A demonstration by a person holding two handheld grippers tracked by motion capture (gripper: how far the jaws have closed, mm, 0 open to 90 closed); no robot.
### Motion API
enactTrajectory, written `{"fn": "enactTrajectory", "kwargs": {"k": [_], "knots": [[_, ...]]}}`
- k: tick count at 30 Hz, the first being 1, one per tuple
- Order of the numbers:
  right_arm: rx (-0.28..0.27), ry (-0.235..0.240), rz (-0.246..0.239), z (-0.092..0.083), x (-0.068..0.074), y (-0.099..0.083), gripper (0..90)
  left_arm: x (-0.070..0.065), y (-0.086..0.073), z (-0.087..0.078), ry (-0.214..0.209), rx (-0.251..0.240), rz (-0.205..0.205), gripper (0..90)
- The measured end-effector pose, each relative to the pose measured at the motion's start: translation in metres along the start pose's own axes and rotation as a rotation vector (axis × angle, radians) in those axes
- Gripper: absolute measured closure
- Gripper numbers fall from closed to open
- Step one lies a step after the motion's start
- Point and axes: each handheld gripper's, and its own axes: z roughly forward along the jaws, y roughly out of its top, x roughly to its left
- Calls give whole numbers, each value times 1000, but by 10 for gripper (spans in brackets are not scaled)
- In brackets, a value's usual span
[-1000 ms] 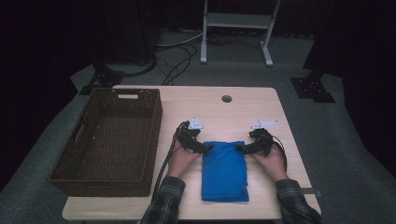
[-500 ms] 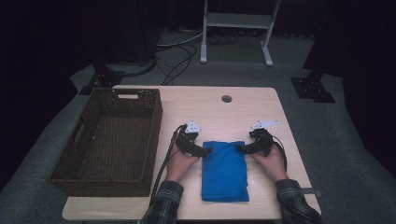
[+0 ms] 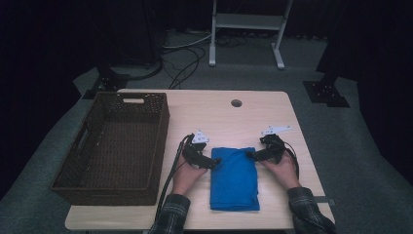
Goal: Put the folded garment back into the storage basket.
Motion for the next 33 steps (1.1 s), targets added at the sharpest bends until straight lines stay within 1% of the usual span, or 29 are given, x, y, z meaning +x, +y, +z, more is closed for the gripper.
{"fn": "enactTrajectory", "kwargs": {"k": [5, 9, 19, 22, 25, 27, 33], "knots": [[-1, 0, -2, 0, 0, 0, 9, -5, -3, -3, 6, 4, 1, 6], [-1, 0, -2, 0, 0, 0, 9, -8, -4, -4, 4, 9, -1, 6], [-1, 0, -2, 0, 0, 0, 9, -17, -9, -8, -5, 34, 12, 6], [-1, 0, -2, 0, 0, 0, 9, -19, -11, -10, -6, 37, 8, 6], [-1, 0, 0, 0, 0, 0, 9, -21, -13, -12, 0, 42, 6, 6], [-1, 0, 1, 0, 0, 0, 9, -23, -14, -13, 3, 51, 14, 6], [-1, 0, 0, 0, 0, 0, 9, -27, -17, -16, 3, 62, 16, 6]]}}
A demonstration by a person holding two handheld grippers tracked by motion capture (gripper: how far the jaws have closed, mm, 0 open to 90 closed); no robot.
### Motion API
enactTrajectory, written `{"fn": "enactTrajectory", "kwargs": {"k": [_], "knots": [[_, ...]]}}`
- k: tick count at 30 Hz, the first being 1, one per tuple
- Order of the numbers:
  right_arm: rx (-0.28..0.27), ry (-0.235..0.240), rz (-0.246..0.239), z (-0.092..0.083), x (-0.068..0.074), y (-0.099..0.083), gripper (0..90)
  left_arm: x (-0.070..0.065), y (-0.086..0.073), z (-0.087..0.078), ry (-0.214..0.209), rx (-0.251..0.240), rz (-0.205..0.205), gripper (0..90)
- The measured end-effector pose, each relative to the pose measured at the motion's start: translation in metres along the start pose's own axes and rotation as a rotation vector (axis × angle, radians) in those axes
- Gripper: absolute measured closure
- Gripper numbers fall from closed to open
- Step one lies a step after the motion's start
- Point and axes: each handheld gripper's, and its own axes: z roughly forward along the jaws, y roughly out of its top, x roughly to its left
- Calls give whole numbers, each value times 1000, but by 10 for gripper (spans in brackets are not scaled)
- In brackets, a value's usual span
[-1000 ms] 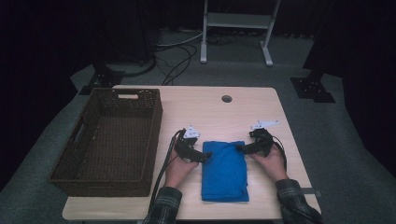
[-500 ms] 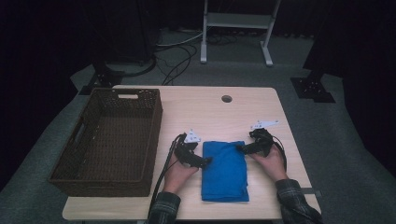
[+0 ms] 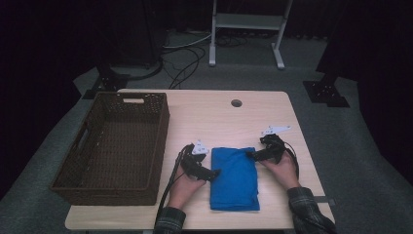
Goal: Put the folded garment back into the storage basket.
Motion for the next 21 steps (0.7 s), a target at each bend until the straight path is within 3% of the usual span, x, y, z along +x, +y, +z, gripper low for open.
{"fn": "enactTrajectory", "kwargs": {"k": [21], "knots": [[0, -2, -2, 0, 0, 0, 9, -16, -10, -8, -8, 37, 14, 6]]}}
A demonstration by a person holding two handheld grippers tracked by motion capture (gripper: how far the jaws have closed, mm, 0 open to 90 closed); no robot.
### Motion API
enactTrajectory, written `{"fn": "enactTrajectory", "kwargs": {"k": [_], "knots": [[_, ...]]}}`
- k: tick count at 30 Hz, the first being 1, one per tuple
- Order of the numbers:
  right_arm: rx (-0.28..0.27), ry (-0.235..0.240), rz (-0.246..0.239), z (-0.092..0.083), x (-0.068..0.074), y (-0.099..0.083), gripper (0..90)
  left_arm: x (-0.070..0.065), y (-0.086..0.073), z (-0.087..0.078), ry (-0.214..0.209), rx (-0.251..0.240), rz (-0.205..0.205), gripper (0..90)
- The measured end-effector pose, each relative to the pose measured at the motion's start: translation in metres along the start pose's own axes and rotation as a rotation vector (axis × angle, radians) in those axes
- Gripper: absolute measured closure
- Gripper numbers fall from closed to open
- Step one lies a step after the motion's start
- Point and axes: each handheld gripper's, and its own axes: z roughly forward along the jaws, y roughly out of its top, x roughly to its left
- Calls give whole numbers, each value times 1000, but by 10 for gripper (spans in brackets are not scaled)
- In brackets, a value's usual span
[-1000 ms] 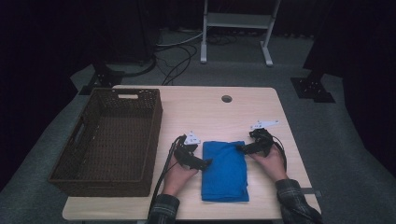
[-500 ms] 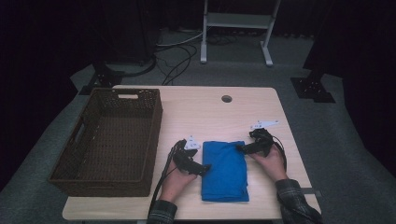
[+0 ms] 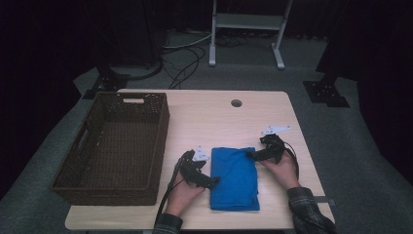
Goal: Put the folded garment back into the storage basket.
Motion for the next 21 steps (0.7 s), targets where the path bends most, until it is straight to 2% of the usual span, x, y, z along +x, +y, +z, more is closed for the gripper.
{"fn": "enactTrajectory", "kwargs": {"k": [14, 21], "knots": [[0, 0, 0, 0, 0, 0, 9, -19, -10, -9, -7, 9, 22, 5], [0, -1, -1, 0, 0, 0, 9, -30, -17, -16, -17, -6, 27, 6]]}}
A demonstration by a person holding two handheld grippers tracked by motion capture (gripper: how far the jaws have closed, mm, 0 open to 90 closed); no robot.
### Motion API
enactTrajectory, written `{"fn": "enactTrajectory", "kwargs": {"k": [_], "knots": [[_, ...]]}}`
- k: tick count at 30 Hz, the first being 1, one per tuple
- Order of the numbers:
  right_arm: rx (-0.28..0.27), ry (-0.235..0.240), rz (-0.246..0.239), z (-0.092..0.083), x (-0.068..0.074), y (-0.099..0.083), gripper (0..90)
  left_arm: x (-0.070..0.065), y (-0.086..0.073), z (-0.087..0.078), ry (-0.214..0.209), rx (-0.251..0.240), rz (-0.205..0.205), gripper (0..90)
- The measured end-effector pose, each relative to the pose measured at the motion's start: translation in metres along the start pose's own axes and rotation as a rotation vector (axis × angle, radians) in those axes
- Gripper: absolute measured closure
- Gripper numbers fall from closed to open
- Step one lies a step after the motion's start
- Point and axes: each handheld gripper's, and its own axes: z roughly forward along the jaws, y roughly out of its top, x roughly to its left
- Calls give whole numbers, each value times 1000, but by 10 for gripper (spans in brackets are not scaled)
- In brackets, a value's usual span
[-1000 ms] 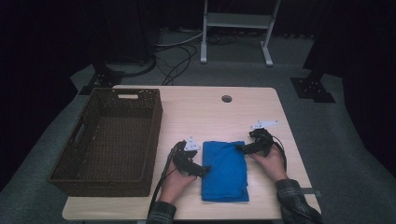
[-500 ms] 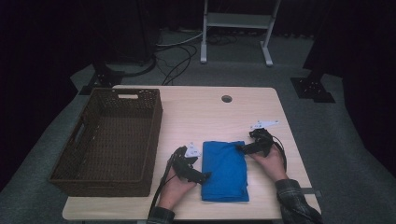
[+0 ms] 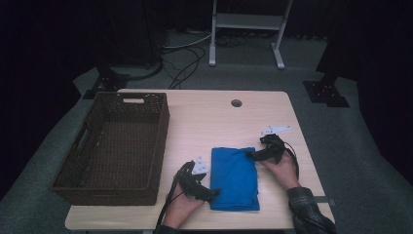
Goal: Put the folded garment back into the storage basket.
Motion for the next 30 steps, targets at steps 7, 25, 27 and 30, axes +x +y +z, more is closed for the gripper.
{"fn": "enactTrajectory", "kwargs": {"k": [7, 25, 27, 30], "knots": [[0, 0, 0, 0, 0, 0, 9, -7, -3, -3, -3, -3, 5, 6], [0, -1, -1, 0, 0, 0, 9, -34, -11, -8, -29, 4, 0, 5], [0, -1, 1, 0, 0, 0, 9, -37, -11, -8, -32, 5, -2, 6], [1, -1, 1, 0, 0, 0, 9, -41, -12, -7, -36, 9, 0, 6]]}}
